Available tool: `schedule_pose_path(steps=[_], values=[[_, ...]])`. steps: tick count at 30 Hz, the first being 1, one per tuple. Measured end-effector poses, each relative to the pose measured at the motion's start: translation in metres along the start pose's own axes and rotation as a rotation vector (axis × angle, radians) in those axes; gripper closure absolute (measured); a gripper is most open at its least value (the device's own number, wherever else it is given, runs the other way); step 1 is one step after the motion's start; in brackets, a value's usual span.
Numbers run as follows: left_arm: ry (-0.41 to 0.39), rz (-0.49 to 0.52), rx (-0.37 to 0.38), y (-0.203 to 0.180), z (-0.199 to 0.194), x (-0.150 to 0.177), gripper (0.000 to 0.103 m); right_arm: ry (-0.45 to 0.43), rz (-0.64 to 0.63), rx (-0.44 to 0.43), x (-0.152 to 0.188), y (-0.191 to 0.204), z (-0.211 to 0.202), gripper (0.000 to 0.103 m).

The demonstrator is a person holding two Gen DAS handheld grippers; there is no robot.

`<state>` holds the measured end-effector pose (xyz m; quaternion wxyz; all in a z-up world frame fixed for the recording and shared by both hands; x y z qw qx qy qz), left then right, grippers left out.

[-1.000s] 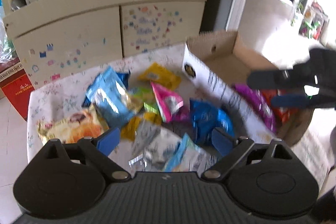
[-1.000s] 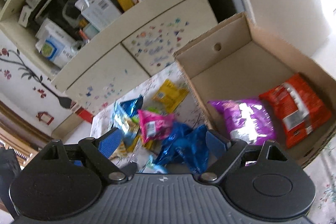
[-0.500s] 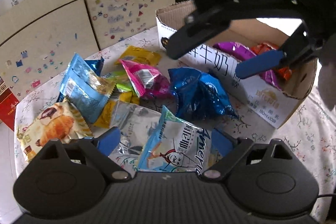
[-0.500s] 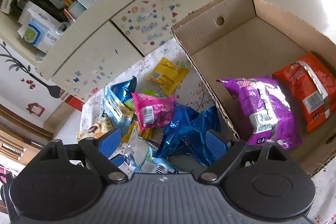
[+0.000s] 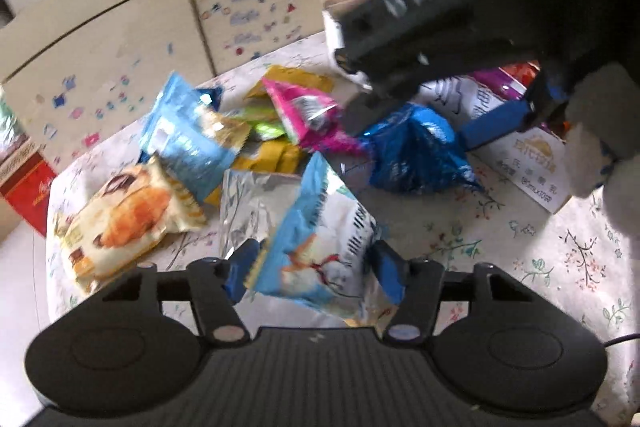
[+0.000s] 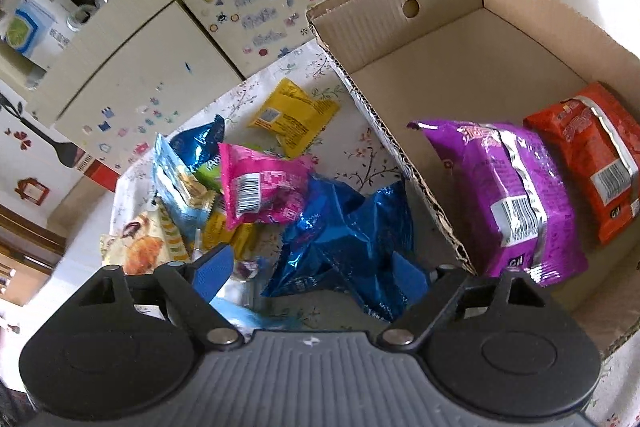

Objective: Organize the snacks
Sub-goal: 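Grasp the light-blue packet with the left gripper while the right grasps the blue foil packet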

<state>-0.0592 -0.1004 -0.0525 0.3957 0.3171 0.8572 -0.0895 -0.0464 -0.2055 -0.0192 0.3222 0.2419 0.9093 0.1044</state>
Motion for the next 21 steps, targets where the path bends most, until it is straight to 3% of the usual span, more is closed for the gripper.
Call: schedule_pose_path(steps=[6, 8, 11, 17, 21], values=[[0.033, -0.143, 0.014, 0.025, -0.007, 0.011, 0.046, -0.013, -0.088, 0.006, 0.002, 0.007, 0.003, 0.024], [0.035, -0.177, 0.022, 0.03, -0.01, 0.012, 0.045, 0.018, -0.092, -0.048, 0.007, 0.014, 0.004, 0.031], [0.046, -0.216, 0.016, 0.039, -0.014, 0.016, 0.043, 0.063, -0.098, -0.13, 0.015, 0.027, 0.004, 0.031], [0.054, -0.31, 0.015, 0.055, -0.021, 0.025, 0.045, 0.006, -0.151, -0.188, -0.003, 0.036, -0.015, 0.028], [0.058, -0.336, 0.02, 0.061, -0.02, 0.028, 0.043, -0.049, -0.182, -0.12, -0.014, 0.026, -0.015, 0.019]])
Point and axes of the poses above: each gripper's, at about its wrist camera, not at the fingertips, and z roughly the way its jaws point, y to its left, x to its underside, the point moved 10 cm from there along z, roughly the way its jaws point, and after that the axes turned 9 degrees about -y, right-handed, at the moved point
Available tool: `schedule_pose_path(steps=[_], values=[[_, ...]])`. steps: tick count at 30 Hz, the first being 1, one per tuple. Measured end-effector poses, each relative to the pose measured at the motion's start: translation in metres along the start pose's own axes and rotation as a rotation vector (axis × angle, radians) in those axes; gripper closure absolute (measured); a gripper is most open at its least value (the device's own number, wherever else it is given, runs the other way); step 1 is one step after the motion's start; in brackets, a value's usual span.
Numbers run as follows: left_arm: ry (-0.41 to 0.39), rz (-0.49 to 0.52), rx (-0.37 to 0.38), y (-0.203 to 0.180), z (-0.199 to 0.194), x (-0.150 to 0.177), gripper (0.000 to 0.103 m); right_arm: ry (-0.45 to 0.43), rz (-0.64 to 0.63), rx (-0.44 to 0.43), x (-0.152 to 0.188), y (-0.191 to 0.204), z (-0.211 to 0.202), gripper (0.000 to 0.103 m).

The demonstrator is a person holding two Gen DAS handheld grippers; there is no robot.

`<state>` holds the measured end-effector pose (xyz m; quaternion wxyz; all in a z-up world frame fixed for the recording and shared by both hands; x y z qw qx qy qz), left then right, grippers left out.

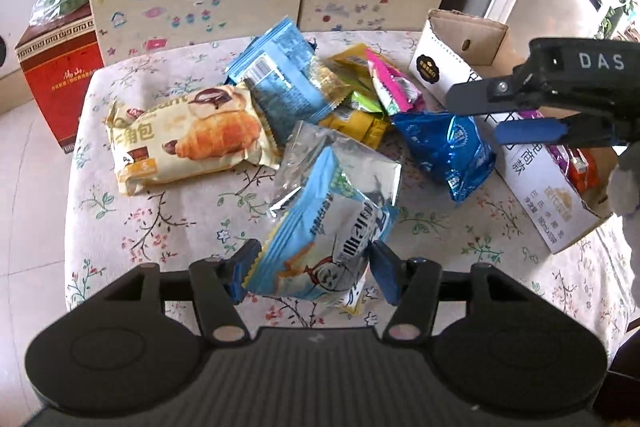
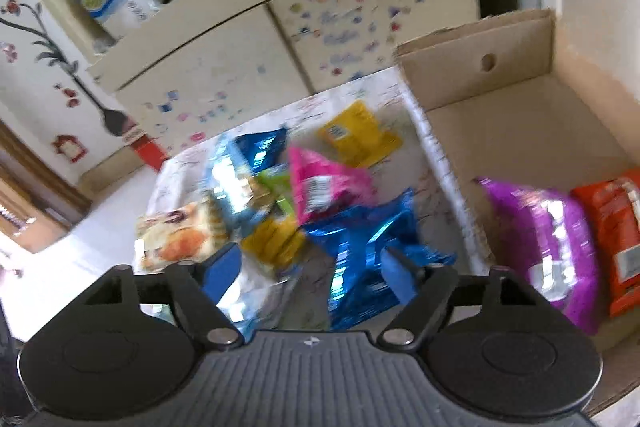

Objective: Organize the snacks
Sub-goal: 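Grasp the light-blue packet with the left gripper while the right grasps the blue foil packet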

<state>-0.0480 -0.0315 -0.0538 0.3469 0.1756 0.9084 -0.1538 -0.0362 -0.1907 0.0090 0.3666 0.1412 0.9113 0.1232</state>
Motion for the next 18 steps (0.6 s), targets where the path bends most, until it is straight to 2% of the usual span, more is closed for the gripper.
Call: schedule_pose_path(steps=[5, 9, 13, 16, 18], values=[[-0.004, 0.0, 0.001, -0.003, 0.002, 0.0, 0.038, 0.015, 0.021, 0.064, 0.007, -0.008, 0.018, 0.014], [-0.013, -0.008, -0.007, -0.003, 0.003, -0.002, 0.033, 0.004, -0.07, 0.127, 0.01, -0.01, 0.027, 0.014], [-0.02, 0.003, -0.019, -0.003, 0.004, -0.004, 0.033, -0.01, -0.167, 0.176, 0.013, -0.009, 0.038, 0.014], [-0.02, -0.006, -0.026, -0.001, 0.005, -0.004, 0.036, -0.006, -0.261, 0.195, 0.017, -0.002, 0.042, 0.023], [-0.016, -0.022, -0.02, 0.0, 0.004, -0.004, 0.043, -0.001, -0.305, 0.199, 0.019, 0.0, 0.04, 0.03]])
Point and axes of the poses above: each gripper's, at about its wrist camera, not at the fingertips, and z roughly the way its jaws point, y to its left, x to its underside, the point moved 10 cm from there along z, roughly the way its jaws point, and after that the axes turned 9 degrees about -y, right-handed, at the moved point
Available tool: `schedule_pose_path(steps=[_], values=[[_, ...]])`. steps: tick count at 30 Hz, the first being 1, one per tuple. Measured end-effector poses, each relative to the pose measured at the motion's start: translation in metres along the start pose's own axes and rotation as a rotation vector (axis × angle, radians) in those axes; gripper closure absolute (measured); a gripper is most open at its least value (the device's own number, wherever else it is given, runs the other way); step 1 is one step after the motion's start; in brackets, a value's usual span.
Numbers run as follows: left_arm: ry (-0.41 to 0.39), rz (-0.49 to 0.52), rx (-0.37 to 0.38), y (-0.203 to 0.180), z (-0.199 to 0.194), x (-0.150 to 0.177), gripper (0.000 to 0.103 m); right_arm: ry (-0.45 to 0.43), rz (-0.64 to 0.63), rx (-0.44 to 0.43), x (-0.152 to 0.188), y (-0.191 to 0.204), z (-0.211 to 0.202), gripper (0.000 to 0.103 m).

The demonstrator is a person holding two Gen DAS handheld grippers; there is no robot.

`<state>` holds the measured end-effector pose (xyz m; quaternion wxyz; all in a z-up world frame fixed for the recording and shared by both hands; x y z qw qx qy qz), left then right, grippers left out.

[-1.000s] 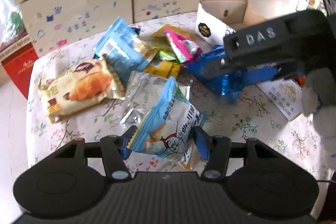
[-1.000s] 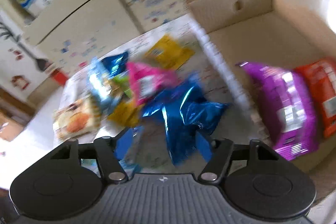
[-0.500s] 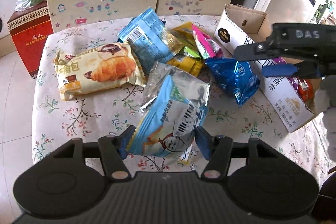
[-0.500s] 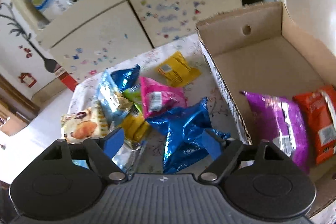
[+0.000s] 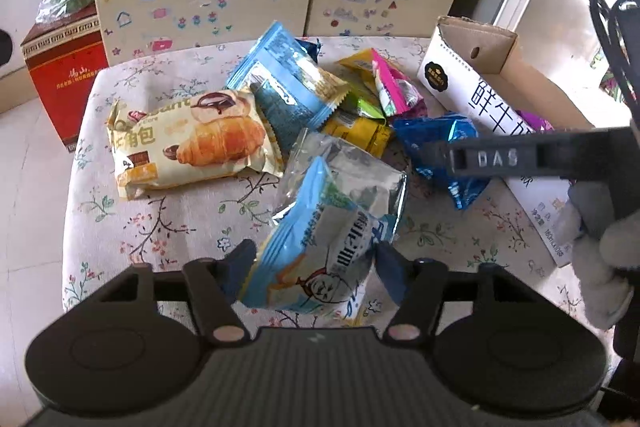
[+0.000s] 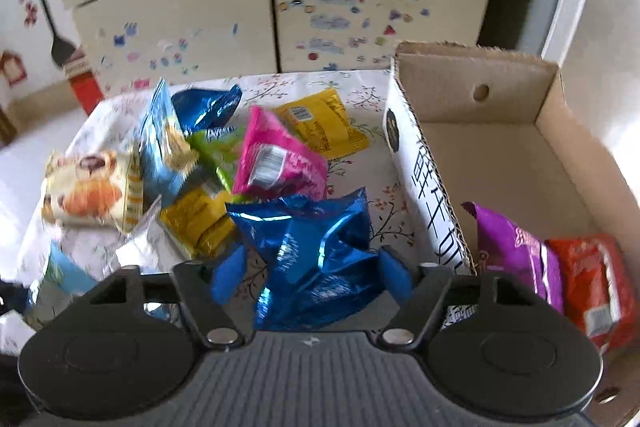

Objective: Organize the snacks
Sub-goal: 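Grasp the light-blue packet with the left gripper while the right grasps the blue foil packet, then carry the light-blue packet with the left gripper while the right carries the blue foil packet to the box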

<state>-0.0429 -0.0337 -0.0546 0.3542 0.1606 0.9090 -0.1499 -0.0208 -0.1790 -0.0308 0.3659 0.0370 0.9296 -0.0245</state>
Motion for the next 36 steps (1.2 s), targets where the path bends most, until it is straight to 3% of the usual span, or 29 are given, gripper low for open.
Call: schedule_pose_path(steps=[2, 5, 8, 11, 12, 24, 25, 27, 30, 36], values=[[0.001, -0.003, 0.005, 0.0, -0.001, 0.0, 0.047, 0.013, 0.011, -0.046, 0.0, 0.004, -0.003, 0.039], [0.002, -0.008, 0.009, 0.001, -0.003, 0.001, 0.049, 0.042, 0.06, -0.138, 0.002, 0.009, -0.007, 0.04], [-0.002, -0.022, 0.009, 0.002, -0.004, 0.0, 0.049, 0.006, 0.058, -0.114, -0.004, 0.007, -0.01, 0.036], [-0.006, -0.024, 0.026, -0.001, -0.005, -0.002, 0.051, -0.032, 0.082, -0.093, -0.011, 0.002, -0.012, 0.013], [-0.006, -0.023, 0.027, -0.001, -0.005, -0.002, 0.051, -0.039, 0.086, -0.092, -0.012, 0.001, -0.011, 0.011], [0.012, 0.001, 0.009, -0.004, 0.007, 0.002, 0.047, 0.0, 0.044, -0.075, 0.001, 0.018, 0.017, 0.013], [0.004, 0.006, 0.005, -0.005, 0.007, 0.001, 0.049, 0.001, 0.044, -0.076, 0.0, 0.019, 0.017, 0.02], [-0.008, 0.019, 0.002, -0.007, 0.005, 0.0, 0.066, 0.007, 0.032, -0.055, 0.001, 0.018, 0.016, 0.034], [-0.015, 0.025, 0.009, -0.011, 0.003, 0.0, 0.078, 0.011, 0.045, -0.053, 0.003, 0.016, 0.014, 0.037], [-0.025, 0.027, 0.023, -0.015, -0.001, 0.001, 0.089, 0.009, 0.072, -0.07, 0.004, 0.013, 0.008, 0.041]])
Point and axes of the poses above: each gripper's, at about its wrist camera, not at the fingertips, and z roughly the way its jaws point, y to its left, x to its underside, the point moved 10 cm from there along z, roughly the way its jaws point, and after that the axes turned 9 degrees about -y, right-handed, at the moved point
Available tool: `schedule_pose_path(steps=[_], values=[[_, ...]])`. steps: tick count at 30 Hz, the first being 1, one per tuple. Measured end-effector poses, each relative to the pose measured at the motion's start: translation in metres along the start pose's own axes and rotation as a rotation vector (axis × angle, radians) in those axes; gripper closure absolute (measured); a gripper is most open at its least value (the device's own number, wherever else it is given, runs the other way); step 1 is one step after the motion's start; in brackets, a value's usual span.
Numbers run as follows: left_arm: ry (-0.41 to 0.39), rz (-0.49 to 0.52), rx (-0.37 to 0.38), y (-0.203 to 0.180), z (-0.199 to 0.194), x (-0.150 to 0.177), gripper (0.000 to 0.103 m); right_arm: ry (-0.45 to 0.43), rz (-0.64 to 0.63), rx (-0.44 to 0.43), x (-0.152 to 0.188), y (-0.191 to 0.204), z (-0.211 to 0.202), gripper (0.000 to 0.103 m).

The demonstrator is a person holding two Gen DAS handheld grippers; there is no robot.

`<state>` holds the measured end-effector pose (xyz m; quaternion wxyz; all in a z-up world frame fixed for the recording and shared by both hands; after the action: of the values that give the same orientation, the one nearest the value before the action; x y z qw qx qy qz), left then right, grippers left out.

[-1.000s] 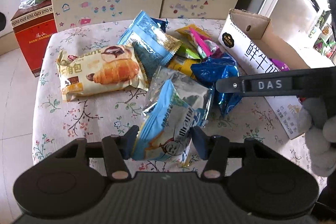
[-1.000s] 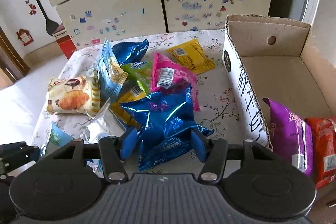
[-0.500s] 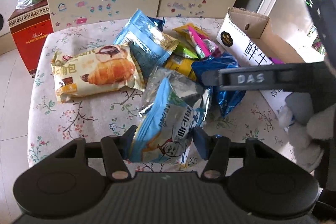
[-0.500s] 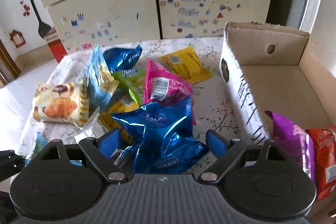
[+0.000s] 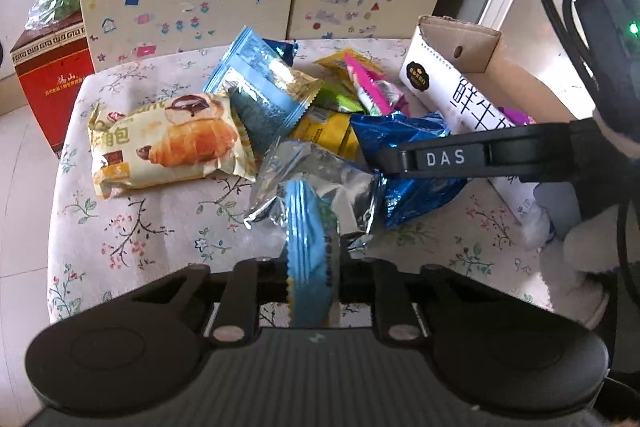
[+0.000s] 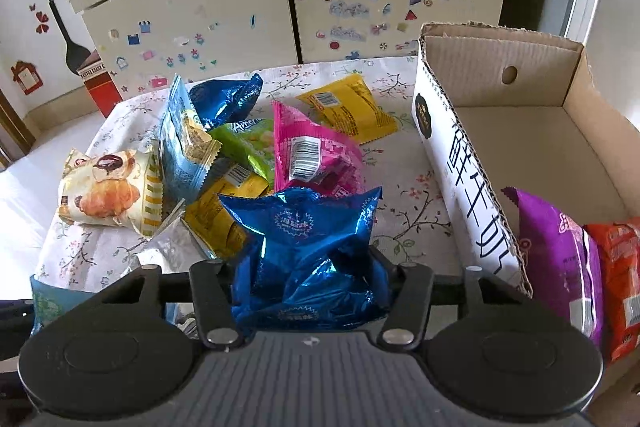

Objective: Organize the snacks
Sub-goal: 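Carry the light-blue packet with the left gripper while the right carries the blue foil packet to the box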

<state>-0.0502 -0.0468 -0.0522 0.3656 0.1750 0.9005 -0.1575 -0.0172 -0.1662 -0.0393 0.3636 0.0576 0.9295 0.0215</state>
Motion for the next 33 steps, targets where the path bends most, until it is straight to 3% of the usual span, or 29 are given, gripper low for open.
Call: schedule_pose_path(steps=[18, 33], values=[[-0.089, -0.038, 0.02, -0.012, -0.02, -0.031, 0.09, -0.082, 0.096, -0.077, -0.014, -0.005, -0.033, 0.042], [-0.15, -0.049, 0.028, -0.03, -0.02, -0.065, 0.09, -0.18, 0.141, -0.066, -0.033, -0.026, -0.077, 0.042]])
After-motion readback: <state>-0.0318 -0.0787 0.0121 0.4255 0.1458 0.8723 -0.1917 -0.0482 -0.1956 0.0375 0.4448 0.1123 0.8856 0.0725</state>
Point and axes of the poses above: each gripper's, at about its wrist camera, not at the fingertips, and z roughly the way its jaws point, y to its left, x to its underside, the point moved 10 cm from there along z, roughly the way its jaws point, and after that the axes turned 9 degrees about -y, right-handed, at the moved point
